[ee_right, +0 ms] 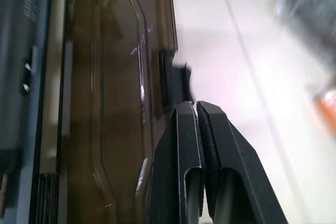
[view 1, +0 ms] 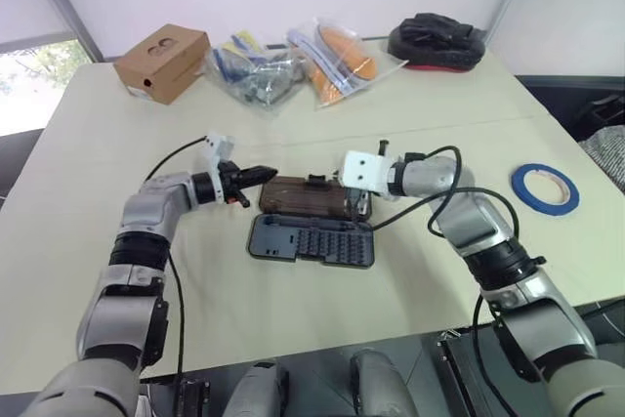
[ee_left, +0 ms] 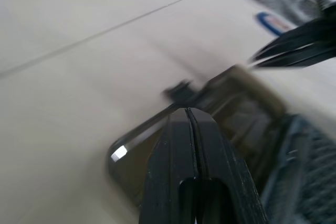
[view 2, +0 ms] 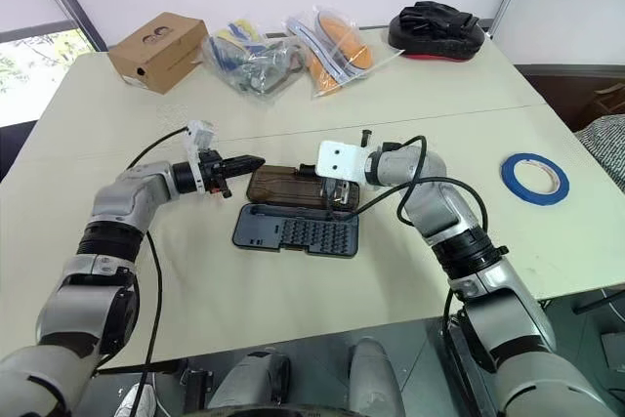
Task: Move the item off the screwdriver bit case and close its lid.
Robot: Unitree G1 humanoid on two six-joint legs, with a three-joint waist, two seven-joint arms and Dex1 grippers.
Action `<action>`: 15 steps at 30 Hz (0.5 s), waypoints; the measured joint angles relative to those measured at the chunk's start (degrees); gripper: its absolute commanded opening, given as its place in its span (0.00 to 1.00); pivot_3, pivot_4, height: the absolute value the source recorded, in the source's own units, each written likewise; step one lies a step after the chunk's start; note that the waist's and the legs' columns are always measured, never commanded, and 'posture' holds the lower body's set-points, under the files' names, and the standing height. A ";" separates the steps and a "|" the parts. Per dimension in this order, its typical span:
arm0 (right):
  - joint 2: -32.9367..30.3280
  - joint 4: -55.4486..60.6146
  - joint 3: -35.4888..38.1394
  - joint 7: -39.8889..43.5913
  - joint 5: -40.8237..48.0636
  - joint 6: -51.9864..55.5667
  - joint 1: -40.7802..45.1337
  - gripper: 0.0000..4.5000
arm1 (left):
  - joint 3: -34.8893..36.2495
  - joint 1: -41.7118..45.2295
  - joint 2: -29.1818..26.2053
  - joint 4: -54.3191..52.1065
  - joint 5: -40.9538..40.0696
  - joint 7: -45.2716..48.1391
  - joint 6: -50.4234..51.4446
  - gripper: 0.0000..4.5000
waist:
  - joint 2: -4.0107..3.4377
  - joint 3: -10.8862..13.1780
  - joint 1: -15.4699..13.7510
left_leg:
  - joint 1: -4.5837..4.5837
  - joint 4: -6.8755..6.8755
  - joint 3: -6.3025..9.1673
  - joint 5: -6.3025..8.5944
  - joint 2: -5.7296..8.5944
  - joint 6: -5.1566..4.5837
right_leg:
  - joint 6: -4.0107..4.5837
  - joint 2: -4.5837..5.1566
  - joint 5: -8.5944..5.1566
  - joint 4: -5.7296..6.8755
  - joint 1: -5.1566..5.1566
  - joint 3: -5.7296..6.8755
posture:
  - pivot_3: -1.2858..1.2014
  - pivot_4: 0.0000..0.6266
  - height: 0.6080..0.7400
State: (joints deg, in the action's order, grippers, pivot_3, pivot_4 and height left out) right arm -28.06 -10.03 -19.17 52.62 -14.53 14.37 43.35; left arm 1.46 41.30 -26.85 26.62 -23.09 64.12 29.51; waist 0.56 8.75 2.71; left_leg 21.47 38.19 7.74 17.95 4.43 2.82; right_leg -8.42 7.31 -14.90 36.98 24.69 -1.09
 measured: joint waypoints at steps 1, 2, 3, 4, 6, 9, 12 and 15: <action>-0.03 -1.29 0.27 0.15 0.33 0.41 0.71 0.01 | -0.27 -0.93 -0.23 -2.12 -0.44 0.62 1.21 0.00 | 0.00 0.00 0.06 | 0.00 -0.02 0.01 0.00 -0.01 0.00 | 0.00 0.00 0.00 0.01 0.03 0.00 | 0.52 0.24 1.00; 0.22 -3.08 0.31 0.57 0.97 0.85 1.85 0.01 | -0.83 -2.79 -1.09 -5.17 -1.07 1.54 2.77 0.00 | 0.00 0.00 0.20 | 0.00 -0.03 0.00 0.00 -0.02 0.00 | 0.00 0.00 0.00 0.01 0.09 0.00 | 0.52 0.24 1.00; 0.49 -4.98 0.50 0.83 1.73 1.54 2.89 0.01 | -1.71 -4.75 -2.15 -8.06 -1.37 2.59 4.20 0.00 | -0.01 0.00 0.52 | 0.00 -0.07 0.00 0.00 -0.03 0.00 | 0.00 0.00 0.00 0.02 0.10 -0.01 | 0.52 0.24 1.00; 0.68 -6.48 0.80 0.98 2.20 1.82 3.49 0.01 | -2.41 -6.03 -2.87 -9.84 -1.42 3.32 5.33 0.00 | -0.01 0.00 0.68 | 0.00 -0.07 0.02 0.00 -0.04 0.00 | 0.00 0.00 0.00 0.02 0.11 0.00 | 0.52 0.24 1.00; 1.62 -10.64 1.44 1.24 3.07 2.28 5.06 0.01 | -3.49 -9.28 -4.88 -13.56 -1.40 4.73 6.62 0.00 | -0.01 0.01 0.89 | 0.00 -0.07 0.03 0.00 -0.04 0.00 | 0.00 0.00 0.00 0.02 0.13 0.00 | 0.52 0.24 1.00; 2.63 -16.12 1.57 1.22 3.60 2.02 7.08 0.19 | -5.28 -13.36 -7.46 -17.22 -1.19 6.44 6.65 0.00 | -0.04 0.02 1.16 | 0.00 -0.08 0.04 0.00 -0.05 0.00 | 0.00 0.01 0.00 0.02 0.13 -0.01 | 0.52 0.24 1.00; 3.37 -19.42 1.57 1.29 3.68 1.30 8.82 0.53 | -5.87 -15.33 -8.12 -18.34 -1.03 6.73 6.36 0.00 | -0.04 0.03 1.03 | 0.01 -0.06 0.05 0.00 -0.04 0.00 | 0.00 0.02 0.00 0.01 0.13 0.00 | 0.52 0.24 1.00; 4.68 -22.87 1.43 1.14 3.57 -0.43 10.80 0.91 | -7.14 -15.85 -7.79 -18.71 -0.42 6.43 5.25 0.00 | -0.04 0.03 1.05 | 0.01 -0.07 0.05 0.00 -0.03 0.00 | 0.00 0.03 0.00 0.01 0.13 0.00 | 0.52 0.24 1.00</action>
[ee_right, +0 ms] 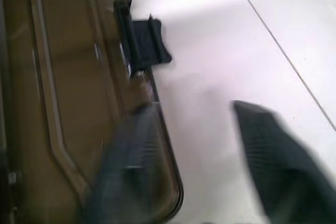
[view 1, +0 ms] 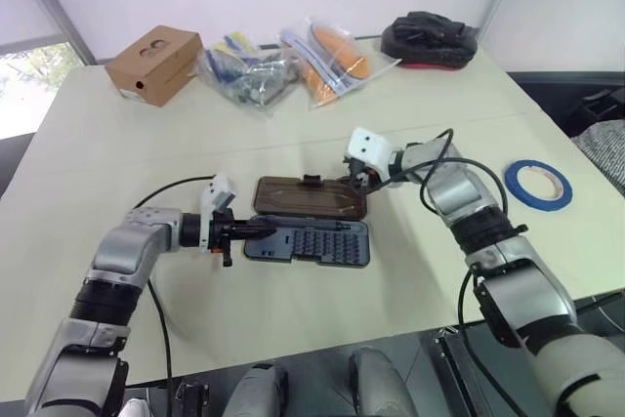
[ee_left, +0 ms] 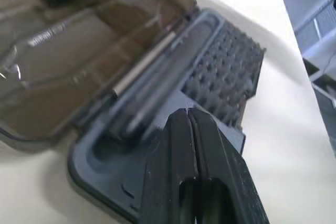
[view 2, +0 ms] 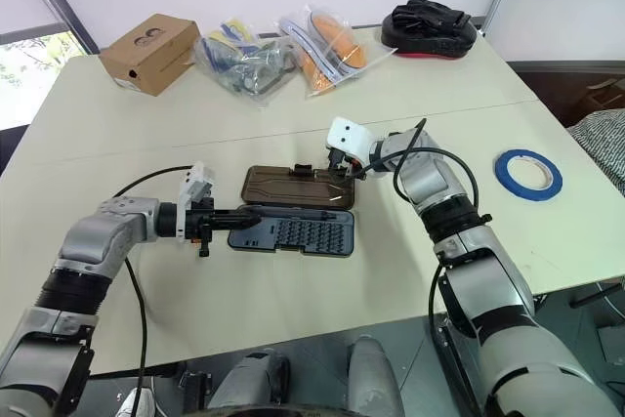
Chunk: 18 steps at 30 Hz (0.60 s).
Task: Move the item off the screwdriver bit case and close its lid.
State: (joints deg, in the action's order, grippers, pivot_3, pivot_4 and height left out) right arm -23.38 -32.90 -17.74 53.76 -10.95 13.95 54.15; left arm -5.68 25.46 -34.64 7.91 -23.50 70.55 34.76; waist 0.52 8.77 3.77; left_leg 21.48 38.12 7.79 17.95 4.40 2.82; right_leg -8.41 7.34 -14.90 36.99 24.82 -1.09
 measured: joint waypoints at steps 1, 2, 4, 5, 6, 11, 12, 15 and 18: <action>0.20 -0.73 -0.03 -0.04 -0.03 -0.43 0.38 0.99 | -0.25 -0.03 0.15 -0.02 0.09 -0.18 -0.29 0.00 | 0.00 0.00 0.00 | 0.00 0.00 0.01 0.00 0.00 0.00 | 0.00 0.00 0.00 0.01 0.00 0.00 | 0.52 0.24 1.00; 0.39 -1.76 -0.03 -0.07 -0.05 -0.80 0.92 0.99 | -0.28 -0.04 0.29 -0.01 0.33 -0.42 -0.45 0.00 | 0.00 0.00 0.04 | 0.00 0.00 0.01 0.00 0.00 0.00 | 0.00 0.00 0.00 0.01 0.01 0.00 | 0.52 0.24 1.00; 0.56 -3.87 -0.03 -0.05 -0.12 -1.54 1.99 0.99 | -0.31 -0.06 0.50 0.01 0.53 -0.85 -0.88 0.00 | 0.00 0.00 0.11 | 0.00 0.00 0.00 0.00 0.00 0.00 | 0.00 0.00 0.00 0.01 0.01 0.00 | 0.52 0.24 1.00; 0.70 -5.26 -0.04 0.01 -0.16 -2.02 2.76 0.99 | -0.32 -0.13 0.62 0.06 0.66 -0.94 -1.55 0.00 | 0.00 0.00 0.15 | 0.00 0.00 0.00 0.00 0.00 0.00 | 0.00 0.00 0.00 0.01 0.02 0.00 | 0.52 0.24 1.00; 0.87 -6.53 -0.03 0.07 -0.19 -2.26 3.47 0.99 | -0.34 -0.18 0.78 0.15 0.95 -0.99 -1.95 0.00 | 0.00 0.00 0.18 | 0.00 -0.01 0.00 0.00 0.00 0.00 | 0.00 0.00 0.00 0.01 0.02 0.00 | 0.52 0.24 1.00; 2.13 -12.04 -0.03 0.24 -0.21 -3.61 5.01 0.99 | -0.36 -0.54 1.15 0.45 1.63 -1.02 -3.64 0.00 | 0.00 0.00 0.18 | -0.01 -0.01 0.00 0.00 -0.01 0.00 | 0.00 0.00 0.00 0.02 0.02 0.00 | 0.52 0.24 1.00; 2.41 -13.24 -0.05 0.23 -0.22 -3.81 5.00 0.99 | -0.36 -0.63 1.17 0.45 1.64 -1.05 -3.91 0.00 | 0.00 0.00 0.17 | 0.00 -0.01 0.00 0.00 -0.01 0.00 | 0.00 0.00 0.00 0.02 0.03 0.00 | 0.52 0.24 1.00; 2.58 -14.87 0.03 0.22 -0.11 -4.62 5.33 0.99 | -0.35 -0.82 1.17 0.41 1.63 -1.28 -4.21 0.00 | -0.01 0.00 0.20 | -0.01 -0.01 0.00 0.00 -0.01 0.00 | 0.00 0.00 0.00 0.03 0.02 0.00 | 0.52 0.24 1.00; 2.61 -15.49 0.04 0.20 -0.12 -5.25 5.42 0.99 | -0.32 -1.13 1.16 0.21 1.62 -1.64 -4.32 0.00 | -0.01 0.00 0.19 | -0.02 -0.01 0.00 0.00 -0.01 0.00 | 0.00 0.00 0.00 0.04 0.02 0.00 | 0.52 0.24 1.00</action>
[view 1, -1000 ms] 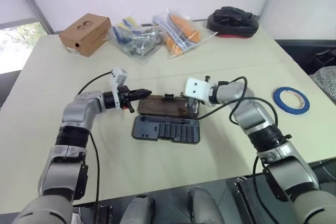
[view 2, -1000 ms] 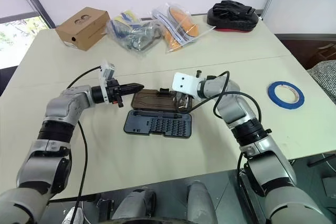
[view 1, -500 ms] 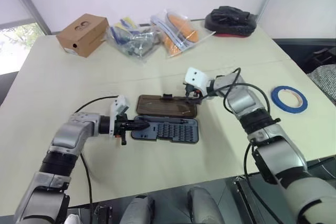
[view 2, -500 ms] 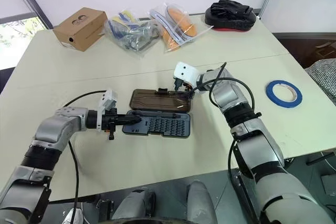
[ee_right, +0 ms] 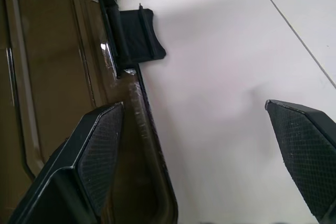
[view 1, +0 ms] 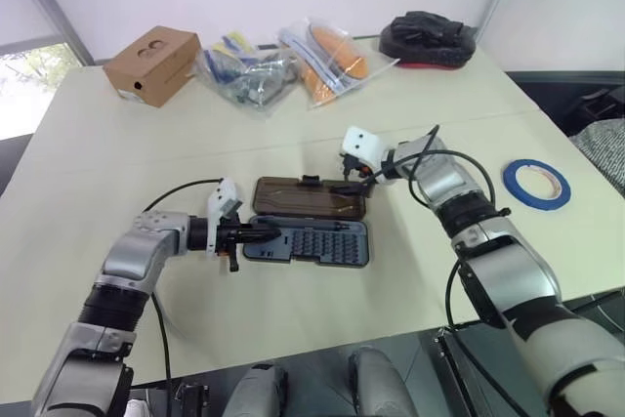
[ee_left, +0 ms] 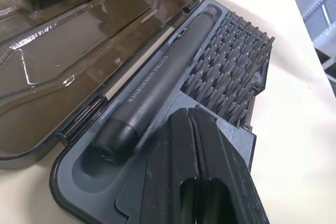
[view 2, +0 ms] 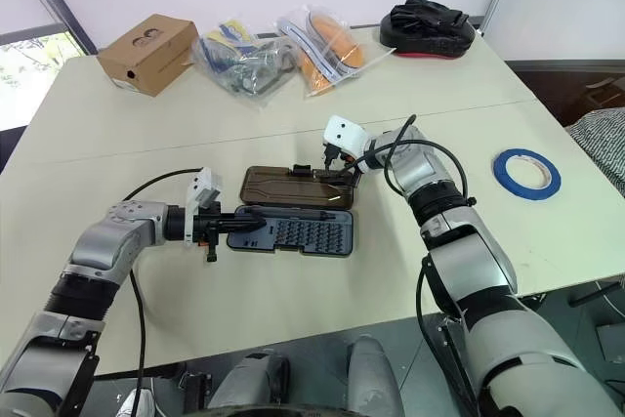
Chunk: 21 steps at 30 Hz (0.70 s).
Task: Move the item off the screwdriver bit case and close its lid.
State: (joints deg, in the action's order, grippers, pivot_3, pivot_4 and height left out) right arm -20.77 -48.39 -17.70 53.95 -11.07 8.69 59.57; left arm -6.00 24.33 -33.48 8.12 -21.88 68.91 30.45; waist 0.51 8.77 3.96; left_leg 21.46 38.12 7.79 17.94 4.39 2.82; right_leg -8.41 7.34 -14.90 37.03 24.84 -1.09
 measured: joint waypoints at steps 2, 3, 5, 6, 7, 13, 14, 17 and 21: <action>0.08 -0.37 0.03 -0.06 0.01 -0.58 0.00 0.99 | 0.00 -0.06 -0.02 -0.02 0.00 -0.18 -0.06 0.00 | 0.00 0.00 0.01 | -0.01 0.00 0.00 0.00 0.00 0.00 | 0.00 0.00 0.00 0.00 -0.01 0.00 | 0.52 0.24 1.00; 0.16 -0.50 0.04 -0.08 0.01 -0.75 0.01 0.99 | 0.00 -0.10 -0.03 -0.04 -0.01 -0.25 -0.11 0.00 | 0.00 0.00 0.01 | -0.01 0.00 0.00 0.00 0.00 0.00 | 0.00 0.00 0.00 0.00 -0.01 0.00 | 0.52 0.24 1.00; 0.51 -0.93 0.14 -0.07 0.05 -1.11 0.06 0.99 | 0.01 -0.21 -0.05 -0.11 -0.01 -0.31 -0.26 0.00 | 0.00 0.00 0.03 | -0.02 0.00 0.00 0.00 0.00 0.00 | 0.00 0.00 0.00 0.01 -0.02 0.00 | 0.52 0.24 1.00; 0.73 -1.20 0.20 0.03 0.11 -1.13 0.14 0.99 | 0.01 -0.35 -0.05 -0.22 -0.01 -0.35 -0.50 0.00 | 0.00 0.00 0.03 | -0.03 0.00 0.00 0.00 0.00 0.00 | 0.00 0.00 0.00 0.01 -0.02 0.00 | 0.52 0.24 1.00; 0.97 -1.40 0.36 0.34 0.20 -0.84 0.21 0.99 | 0.01 -0.52 -0.04 -0.31 -0.01 -0.40 -0.69 0.00 | 0.00 -0.01 0.03 | -0.04 0.00 0.00 0.00 0.00 0.00 | 0.00 0.00 0.00 0.01 -0.03 0.00 | 0.52 0.24 1.00; 2.24 -1.76 2.04 2.53 1.32 4.65 0.89 0.99 | 0.11 -0.84 -0.04 -0.48 -0.05 -0.63 -1.02 0.00 | -0.02 -0.02 0.03 | -0.05 0.00 0.00 0.00 -0.01 0.00 | 0.00 0.00 0.00 0.01 -0.04 0.00 | 0.52 0.24 1.00; 2.55 -1.95 2.06 3.28 1.38 5.10 1.01 0.99 | 0.12 -0.92 -0.04 -0.56 -0.06 -0.74 -1.05 0.00 | -0.03 -0.02 0.04 | -0.05 0.00 0.00 0.00 -0.01 0.00 | 0.00 0.00 0.00 0.02 -0.04 0.00 | 0.52 0.24 1.00; 3.09 -3.44 1.93 4.13 1.29 5.01 1.55 0.94 | 0.14 -1.36 -0.02 -1.24 -0.07 -1.21 -1.06 0.00 | -0.04 -0.03 0.02 | -0.06 0.01 0.01 0.00 -0.01 0.00 | 0.00 0.00 0.00 0.02 -0.06 0.00 | 0.52 0.24 1.00; 4.12 -6.82 2.07 6.21 1.42 4.79 2.84 0.58 | 0.25 -1.82 0.03 -1.73 -0.11 -2.12 -1.06 0.00 | -0.04 -0.06 0.05 | -0.16 0.03 0.01 0.00 -0.01 0.00 | 0.00 0.00 0.00 0.02 -0.17 0.00 | 0.52 0.24 1.00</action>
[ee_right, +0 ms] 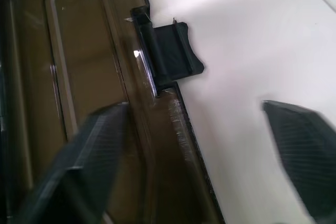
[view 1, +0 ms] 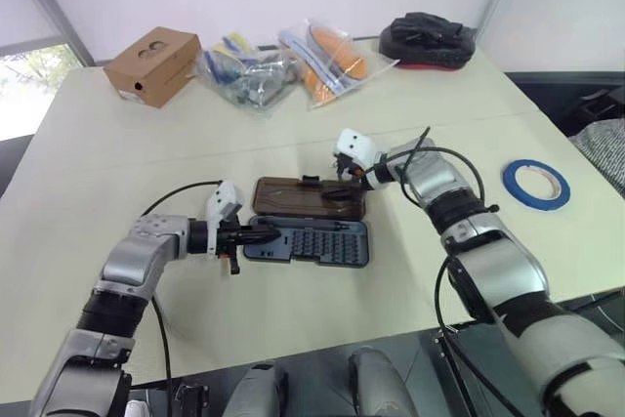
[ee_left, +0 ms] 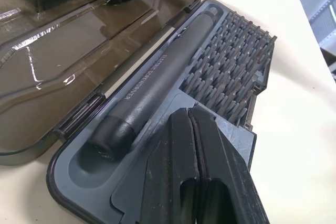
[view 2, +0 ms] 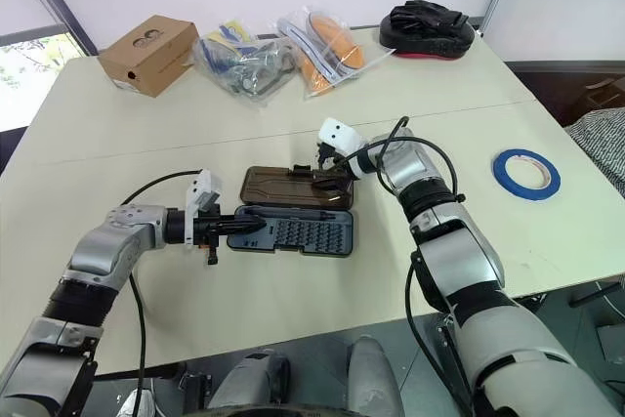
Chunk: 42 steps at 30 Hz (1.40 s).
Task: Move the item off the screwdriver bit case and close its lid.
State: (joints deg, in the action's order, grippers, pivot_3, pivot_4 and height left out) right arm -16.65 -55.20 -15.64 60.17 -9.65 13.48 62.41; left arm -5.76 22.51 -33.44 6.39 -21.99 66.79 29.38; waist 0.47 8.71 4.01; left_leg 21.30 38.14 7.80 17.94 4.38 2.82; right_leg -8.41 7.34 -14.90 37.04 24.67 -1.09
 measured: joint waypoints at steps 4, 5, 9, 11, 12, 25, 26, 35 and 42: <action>0.51 -2.97 0.15 -0.62 -0.39 -0.37 1.15 0.15 | 0.03 -0.64 0.25 -0.78 -0.05 -0.96 0.02 0.00 | -0.02 -0.03 -0.04 | -0.15 0.05 -0.01 -0.03 0.00 0.06 | 0.00 -0.01 0.00 0.01 -0.16 -0.03 | 0.52 0.24 1.00; 0.48 -3.71 0.36 -0.87 -0.42 -0.59 1.63 0.05 | 0.14 -1.04 0.25 -0.92 -0.15 -1.06 0.02 0.00 | -0.04 -0.04 -0.06 | -0.15 0.04 0.00 -0.03 0.00 0.06 | 0.01 -0.01 0.00 0.03 -0.16 -0.03 | 0.52 0.24 1.00; 0.54 -6.10 -0.18 0.11 -1.37 -2.26 2.64 0.02 | 0.65 -1.53 0.25 -1.19 -0.40 -1.85 0.03 0.00 | -0.05 -0.26 0.00 | -0.20 -0.02 0.01 -0.03 -0.02 0.05 | 0.00 -0.03 0.00 0.04 -0.16 -0.03 | 0.52 0.24 1.00; 0.56 -7.06 -0.23 0.07 -1.47 -3.18 2.87 0.02 | 0.66 -1.81 0.25 -1.59 -0.46 -2.34 0.08 0.00 | -0.03 -0.29 0.00 | -0.21 -0.02 0.02 -0.03 -0.02 0.06 | 0.01 -0.03 0.00 0.04 -0.17 -0.02 | 0.52 0.24 1.00; 0.52 -7.51 -0.26 0.08 -1.64 -4.01 2.91 0.02 | 0.68 -2.09 0.25 -1.99 -0.57 -2.71 0.14 0.00 | -0.04 -0.31 0.00 | -0.22 -0.01 0.02 -0.03 -0.02 0.06 | 0.00 -0.03 0.00 0.04 -0.18 -0.02 | 0.52 0.24 1.00; -0.34 -0.93 -2.52 2.42 -4.84 -10.15 0.05 0.02 | 4.93 0.35 1.23 -1.85 -3.75 -7.29 3.63 0.00 | -0.04 -0.34 0.07 | -0.13 -0.06 0.02 -0.02 -0.02 0.06 | 0.00 -0.03 0.00 0.04 -0.05 -0.02 | 0.52 0.24 1.00; -0.50 0.54 -2.66 2.87 -4.88 -10.32 -0.71 0.02 | 5.16 0.88 1.21 -1.85 -4.01 -7.41 3.92 0.00 | -0.04 -0.34 0.13 | -0.12 -0.08 0.03 -0.02 -0.02 0.06 | 0.00 -0.03 0.00 0.04 -0.03 -0.03 | 0.52 0.24 1.00; -1.25 17.21 -4.90 6.28 -4.68 -8.38 -8.26 0.02 | 7.13 3.22 2.13 -0.04 -5.99 -9.34 6.38 0.00 | -0.04 -0.33 0.07 | 0.08 -0.06 0.11 -0.01 0.01 0.07 | 0.00 -0.03 0.00 0.04 0.22 -0.03 | 0.52 0.24 1.00; -1.69 20.01 -7.20 3.13 -5.90 -13.10 -10.04 0.02 | 11.09 7.45 2.84 3.85 -6.88 -12.85 7.18 0.00 | -0.04 -0.33 0.11 | 0.08 -0.06 0.10 -0.02 0.02 0.07 | 0.00 -0.03 0.00 0.03 0.23 -0.03 | 0.52 0.24 1.00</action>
State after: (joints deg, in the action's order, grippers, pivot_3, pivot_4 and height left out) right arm -18.34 -35.19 -22.84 63.30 -15.55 0.38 52.37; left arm 5.34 29.96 -30.61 10.24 -28.87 53.93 36.57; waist 0.43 8.38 4.12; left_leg 21.38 38.08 7.90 17.93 4.40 2.89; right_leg -8.41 7.31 -14.91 37.08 24.90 -1.12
